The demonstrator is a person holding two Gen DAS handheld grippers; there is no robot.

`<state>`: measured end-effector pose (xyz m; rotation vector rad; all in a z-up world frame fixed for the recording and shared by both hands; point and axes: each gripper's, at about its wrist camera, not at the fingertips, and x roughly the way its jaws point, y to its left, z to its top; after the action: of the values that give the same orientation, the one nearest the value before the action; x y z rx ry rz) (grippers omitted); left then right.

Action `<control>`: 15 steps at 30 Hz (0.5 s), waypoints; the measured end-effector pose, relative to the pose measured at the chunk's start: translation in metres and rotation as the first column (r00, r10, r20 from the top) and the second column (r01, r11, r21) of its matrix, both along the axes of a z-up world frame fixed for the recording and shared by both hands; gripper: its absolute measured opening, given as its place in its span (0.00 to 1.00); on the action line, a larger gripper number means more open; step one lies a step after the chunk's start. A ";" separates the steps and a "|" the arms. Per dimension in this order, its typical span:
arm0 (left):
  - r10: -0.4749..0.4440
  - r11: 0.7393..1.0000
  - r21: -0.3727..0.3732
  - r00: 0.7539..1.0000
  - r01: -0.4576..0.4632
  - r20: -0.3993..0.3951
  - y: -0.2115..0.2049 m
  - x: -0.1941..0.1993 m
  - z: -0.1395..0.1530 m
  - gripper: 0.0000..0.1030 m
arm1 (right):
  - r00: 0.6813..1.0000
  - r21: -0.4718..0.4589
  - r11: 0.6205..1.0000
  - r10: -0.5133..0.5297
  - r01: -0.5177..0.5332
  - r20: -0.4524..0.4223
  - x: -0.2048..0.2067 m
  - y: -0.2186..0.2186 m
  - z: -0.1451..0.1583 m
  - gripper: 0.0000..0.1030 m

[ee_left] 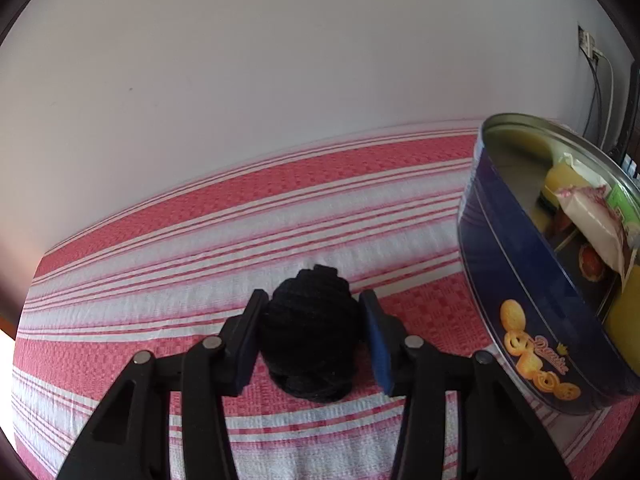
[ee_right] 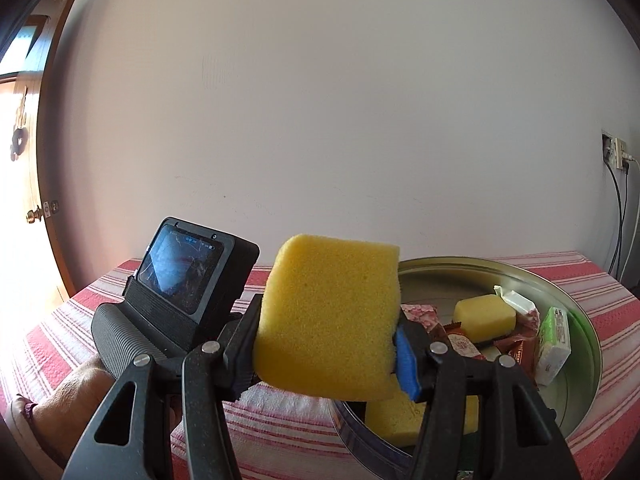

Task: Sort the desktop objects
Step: 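Grasp the black knotted cloth with the left gripper while the right gripper holds the sponge, then carry the yellow sponge and black cloth over the metal tin with both grippers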

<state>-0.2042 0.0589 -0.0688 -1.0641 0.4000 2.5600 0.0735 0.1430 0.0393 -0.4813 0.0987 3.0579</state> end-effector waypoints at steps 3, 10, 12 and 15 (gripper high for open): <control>0.091 0.993 0.085 0.991 -0.082 -0.103 -0.020 0.011 0.016 0.45 | 1.000 0.014 1.000 0.009 -0.009 -0.017 -0.002 -0.001 -0.004 0.57; 0.255 0.962 0.162 0.937 -0.220 -0.238 -0.044 0.034 0.032 0.45 | 0.992 0.075 0.997 0.038 -0.029 -0.118 0.008 -0.012 -0.004 0.58; 0.273 0.957 0.167 0.930 -0.237 -0.245 -0.044 0.039 0.032 0.45 | 0.991 0.094 0.995 0.038 -0.026 -0.127 0.010 -0.016 -0.005 0.58; 0.289 0.952 0.179 0.923 -0.248 -0.256 -0.047 0.047 0.034 0.45 | 0.991 0.117 0.993 0.044 -0.029 -0.124 0.010 -0.021 -0.006 0.58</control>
<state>-0.1573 0.0115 -0.0353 -0.7505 0.1385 2.9460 0.0837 0.1215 0.0330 -0.2851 -0.0826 3.1054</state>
